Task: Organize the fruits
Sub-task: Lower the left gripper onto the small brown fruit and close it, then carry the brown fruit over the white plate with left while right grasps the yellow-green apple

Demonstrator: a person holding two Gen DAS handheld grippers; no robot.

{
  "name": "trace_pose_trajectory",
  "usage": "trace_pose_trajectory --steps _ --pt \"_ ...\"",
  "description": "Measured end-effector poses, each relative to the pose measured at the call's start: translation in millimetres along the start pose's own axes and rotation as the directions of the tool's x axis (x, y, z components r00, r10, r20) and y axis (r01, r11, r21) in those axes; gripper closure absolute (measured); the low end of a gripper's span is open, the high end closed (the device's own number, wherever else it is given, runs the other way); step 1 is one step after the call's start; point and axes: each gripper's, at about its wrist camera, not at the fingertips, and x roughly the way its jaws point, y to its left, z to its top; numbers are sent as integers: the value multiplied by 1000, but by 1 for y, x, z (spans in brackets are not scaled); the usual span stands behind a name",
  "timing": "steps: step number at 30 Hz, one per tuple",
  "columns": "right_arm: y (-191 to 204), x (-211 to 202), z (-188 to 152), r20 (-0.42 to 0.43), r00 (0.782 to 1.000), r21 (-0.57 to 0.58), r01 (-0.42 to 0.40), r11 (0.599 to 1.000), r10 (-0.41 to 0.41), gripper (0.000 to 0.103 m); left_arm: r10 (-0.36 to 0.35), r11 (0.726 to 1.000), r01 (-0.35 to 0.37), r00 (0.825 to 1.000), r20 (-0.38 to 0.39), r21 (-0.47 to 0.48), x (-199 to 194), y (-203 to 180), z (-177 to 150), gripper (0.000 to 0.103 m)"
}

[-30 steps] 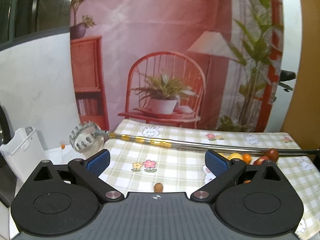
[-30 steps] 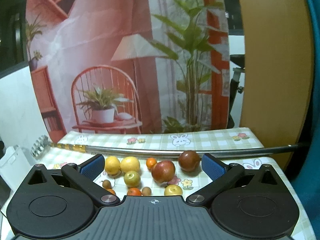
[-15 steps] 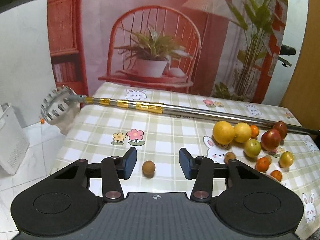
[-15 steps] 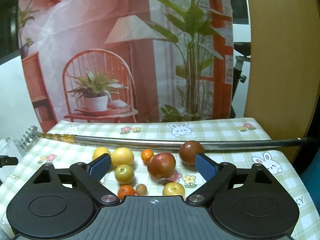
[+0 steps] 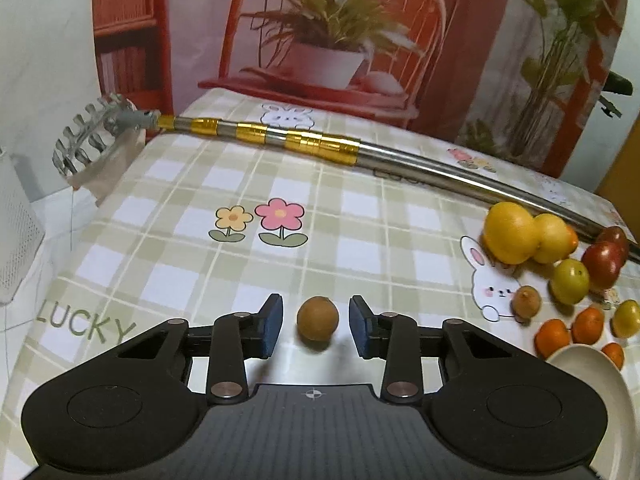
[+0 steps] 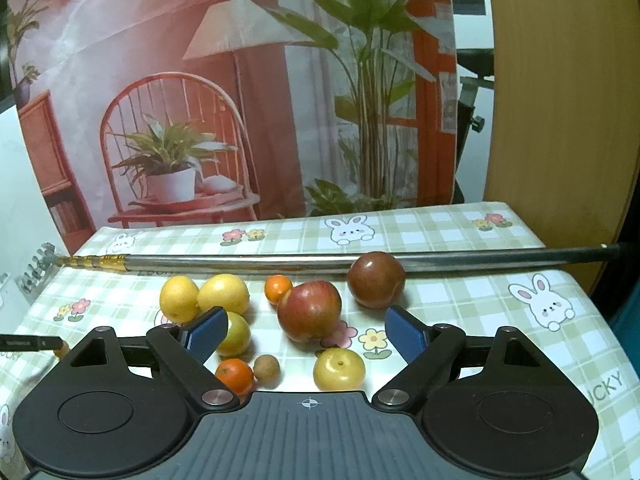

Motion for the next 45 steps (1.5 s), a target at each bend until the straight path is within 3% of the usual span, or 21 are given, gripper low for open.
trace_pose_trajectory --steps 2,6,16,29,36,45 --pt "-1 4 0 -10 1000 9 1 1000 -1 20 4 1000 -4 1000 -11 2 6 -1 0 65" --pt "-4 8 1 -22 1000 17 -1 1000 2 20 8 1000 -9 999 -32 -3 13 -2 -2 77" --pt "-6 10 0 -27 1000 28 0 1000 1 20 -4 1000 4 1000 -15 -1 -11 -15 -6 77" --pt "-22 4 -13 -13 1000 4 23 1000 -23 21 -97 993 93 993 59 67 -63 -70 -24 77" --pt "-42 27 -25 -58 996 20 -60 998 61 37 -155 984 149 986 55 94 -70 -94 -37 77" --pt "-43 80 -37 -128 990 -39 -66 997 61 43 -201 972 196 979 23 130 -70 -114 -51 77"
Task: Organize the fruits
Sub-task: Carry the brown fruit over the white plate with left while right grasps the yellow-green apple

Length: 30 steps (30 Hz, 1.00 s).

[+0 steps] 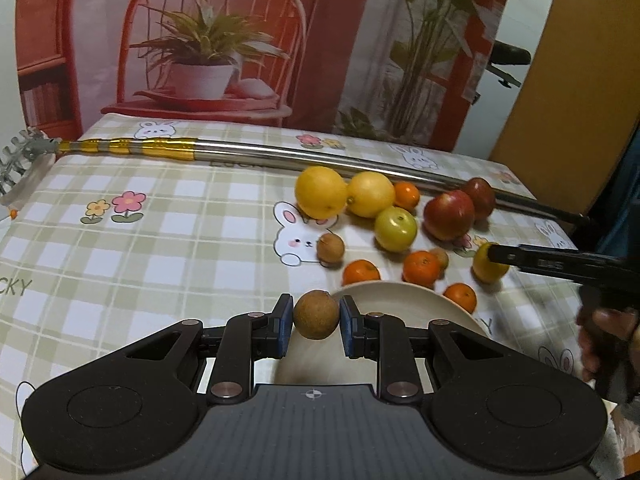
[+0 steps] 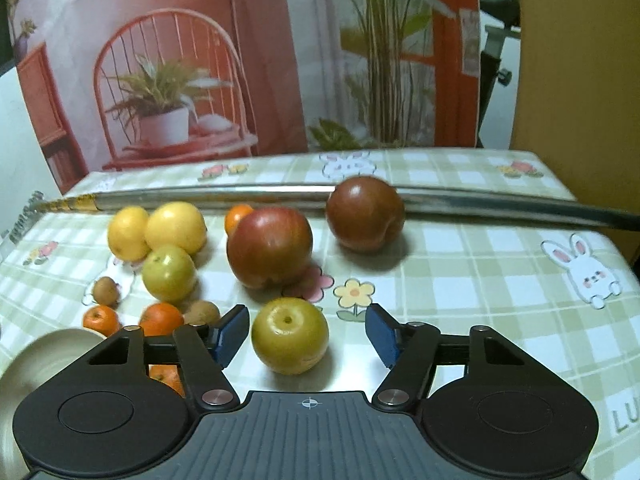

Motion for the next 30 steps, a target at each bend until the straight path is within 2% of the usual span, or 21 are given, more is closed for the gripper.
trace_pose_trajectory --steps 4,8,13,18,24,30 --pt "-2 11 -3 -14 1000 36 -16 999 16 47 -11 1000 11 1000 -14 3 1 -2 -3 77" --pt "1 17 -4 -27 999 46 -32 998 33 60 -20 1000 20 999 -31 7 3 -3 -7 77" --pt "5 11 -6 -25 1000 47 -7 999 8 61 -29 999 29 999 -43 13 3 -5 -11 77" --pt "16 -13 -10 15 1000 63 -8 998 7 61 -30 1000 30 998 -55 9 4 -5 -13 77" --pt "40 -47 -21 51 996 35 -73 997 71 61 -33 999 34 997 -69 20 3 -7 -18 77" --pt "65 -63 -33 18 991 6 -134 991 134 61 -26 999 28 995 -99 18 4 -7 -26 77"
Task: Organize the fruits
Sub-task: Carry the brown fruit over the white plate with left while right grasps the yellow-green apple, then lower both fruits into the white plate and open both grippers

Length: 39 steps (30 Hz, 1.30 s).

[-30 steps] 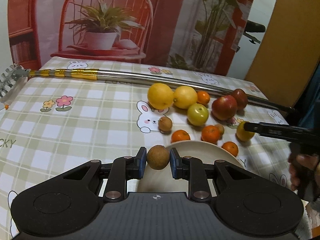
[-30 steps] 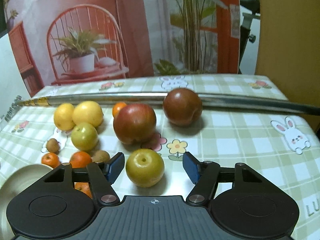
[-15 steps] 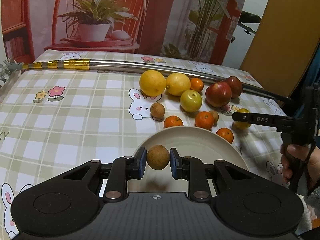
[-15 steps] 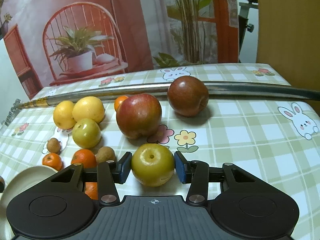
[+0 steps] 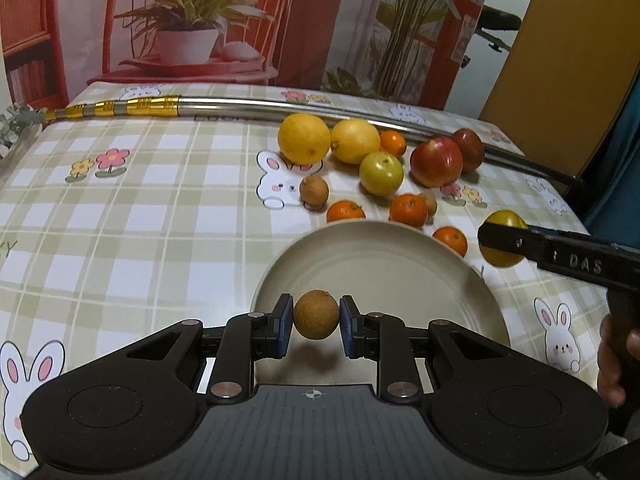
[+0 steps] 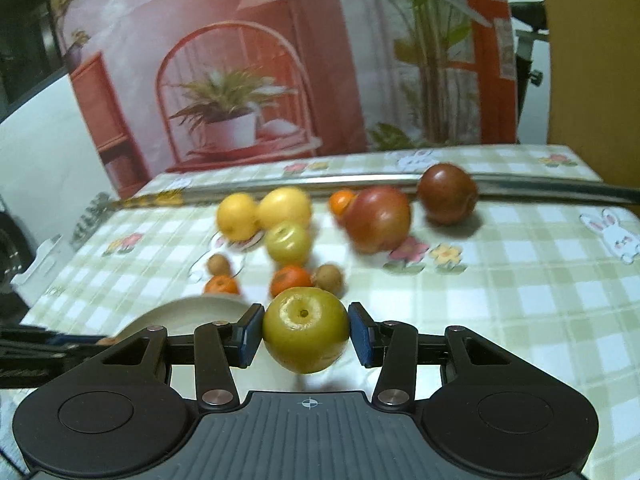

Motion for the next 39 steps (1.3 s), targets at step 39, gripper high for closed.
trace_pose_trajectory --steps 39 --pt "42 7 -34 -116 993 -182 -11 983 -10 60 47 998 -45 996 -70 33 10 -1 -12 76"
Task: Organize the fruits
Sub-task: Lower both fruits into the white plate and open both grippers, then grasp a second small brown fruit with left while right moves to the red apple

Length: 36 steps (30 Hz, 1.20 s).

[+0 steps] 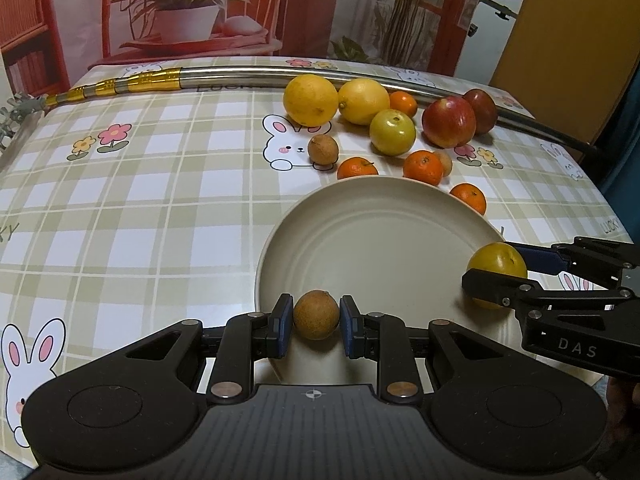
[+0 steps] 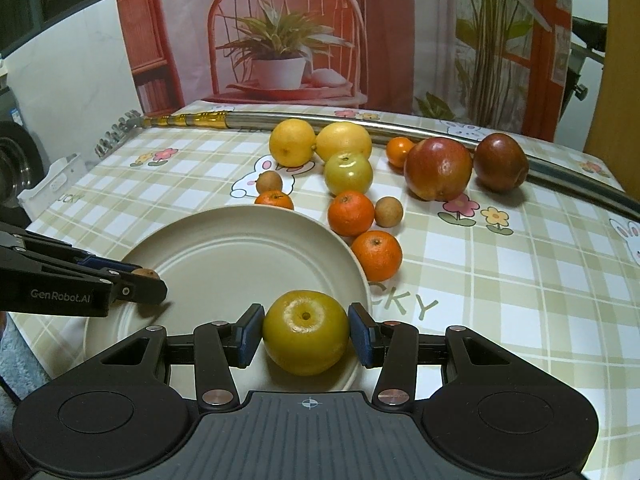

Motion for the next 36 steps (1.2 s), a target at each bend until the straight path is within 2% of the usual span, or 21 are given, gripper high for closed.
trace_pose_trajectory --steps 8,11,23,27,32,36 --pt "1 -4 2 27 1000 -4 1 1000 0 53 -14 1000 14 1000 24 15 -5 -3 1 72" --pt "1 -6 2 38 999 -2 4 1000 -4 52 -14 1000 13 999 38 26 -7 -5 1 66" --pt "-1 -13 5 79 997 3 21 1000 -21 52 -10 1000 8 998 59 25 -11 -5 4 66" --pt "-9 -18 12 104 994 12 34 999 -35 52 -11 1000 12 998 66 -13 -17 6 16 66" --pt "-25 -23 26 141 988 36 60 998 -64 52 -22 993 33 995 98 -114 -30 31 43 66" --pt "-38 -27 39 173 980 56 85 995 -94 52 -13 991 29 992 124 -134 -34 38 63 66"
